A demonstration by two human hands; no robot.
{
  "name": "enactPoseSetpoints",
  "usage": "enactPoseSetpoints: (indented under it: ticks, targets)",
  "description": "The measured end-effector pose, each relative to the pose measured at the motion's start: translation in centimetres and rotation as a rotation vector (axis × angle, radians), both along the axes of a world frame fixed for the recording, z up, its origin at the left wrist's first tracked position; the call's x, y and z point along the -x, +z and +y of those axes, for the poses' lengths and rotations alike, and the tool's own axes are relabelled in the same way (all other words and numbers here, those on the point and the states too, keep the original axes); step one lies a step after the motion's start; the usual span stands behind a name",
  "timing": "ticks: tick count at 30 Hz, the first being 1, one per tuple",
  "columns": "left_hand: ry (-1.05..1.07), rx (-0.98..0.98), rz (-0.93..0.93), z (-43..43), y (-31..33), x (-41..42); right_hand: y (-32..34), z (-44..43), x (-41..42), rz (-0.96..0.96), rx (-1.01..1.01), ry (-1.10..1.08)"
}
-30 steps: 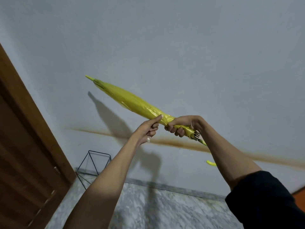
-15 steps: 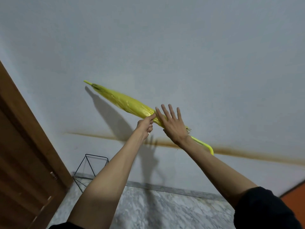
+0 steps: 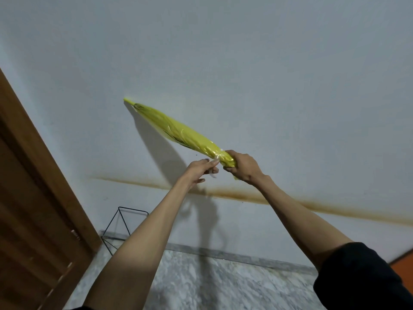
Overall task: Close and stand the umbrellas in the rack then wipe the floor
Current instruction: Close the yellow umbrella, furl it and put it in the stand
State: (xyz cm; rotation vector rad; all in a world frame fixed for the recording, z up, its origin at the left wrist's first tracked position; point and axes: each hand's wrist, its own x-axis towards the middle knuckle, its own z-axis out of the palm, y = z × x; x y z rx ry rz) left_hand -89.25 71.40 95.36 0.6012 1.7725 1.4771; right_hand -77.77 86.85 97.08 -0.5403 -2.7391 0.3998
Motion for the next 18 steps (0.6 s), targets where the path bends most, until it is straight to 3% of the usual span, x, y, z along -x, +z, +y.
enactPoseSetpoints:
  ticks: [3, 9, 13, 18]
  targets:
    - [0.017, 0.008, -0.001, -0.9, -1.6, 0.3, 0.4, 0.2, 0.0, 0.024, 0.147, 0.025]
    - [0.028, -0.233, -0.375, -1.3, -1.9, 0.4, 2.3, -1.1, 0.0, -0.013, 0.521, -0.003]
    - [0.045, -0.293, -0.475, -1.3, -0.6, 0.0, 4.0, -1.6, -0.7, -0.209, 0.84, 0.074]
    - [-0.017, -0.292, -0.463, -1.2, 1.1, -0.7, 4.2, -0.7, -1.5, -0.42, 1.212, 0.174]
